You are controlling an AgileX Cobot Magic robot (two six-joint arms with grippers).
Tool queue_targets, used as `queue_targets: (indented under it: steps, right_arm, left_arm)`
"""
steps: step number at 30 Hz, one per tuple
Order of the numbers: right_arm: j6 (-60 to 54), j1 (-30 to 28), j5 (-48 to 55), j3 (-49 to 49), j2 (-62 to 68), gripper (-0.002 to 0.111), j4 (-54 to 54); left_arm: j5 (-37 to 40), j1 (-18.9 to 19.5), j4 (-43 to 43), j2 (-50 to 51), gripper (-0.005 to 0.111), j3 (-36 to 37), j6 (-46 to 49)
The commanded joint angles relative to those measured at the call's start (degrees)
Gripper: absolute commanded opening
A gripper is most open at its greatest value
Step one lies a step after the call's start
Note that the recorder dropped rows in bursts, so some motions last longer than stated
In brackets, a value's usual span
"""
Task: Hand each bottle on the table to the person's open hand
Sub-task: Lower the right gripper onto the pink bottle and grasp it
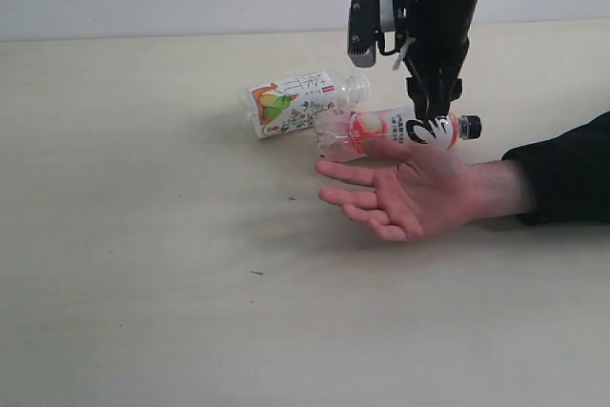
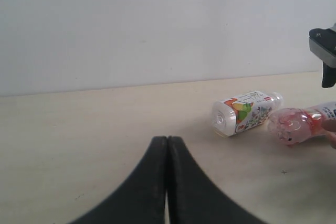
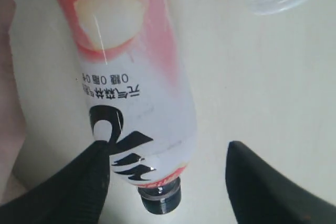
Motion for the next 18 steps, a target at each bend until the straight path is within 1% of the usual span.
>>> queue_targets:
  steps: [1, 18]
  right_arm:
    - [-2.2, 0.1, -1.6, 0.4, 2.4, 0.061, -0.5]
    - [-2.6, 0.1, -3.0, 0.4, 7.1, 0.061, 0.0]
  left_arm:
    - [-0.2, 0.0, 0.0, -0.4, 0.0, 0.0, -0.4]
    - [-0.2, 0.0, 0.0, -0.4, 0.0, 0.0, -0.4]
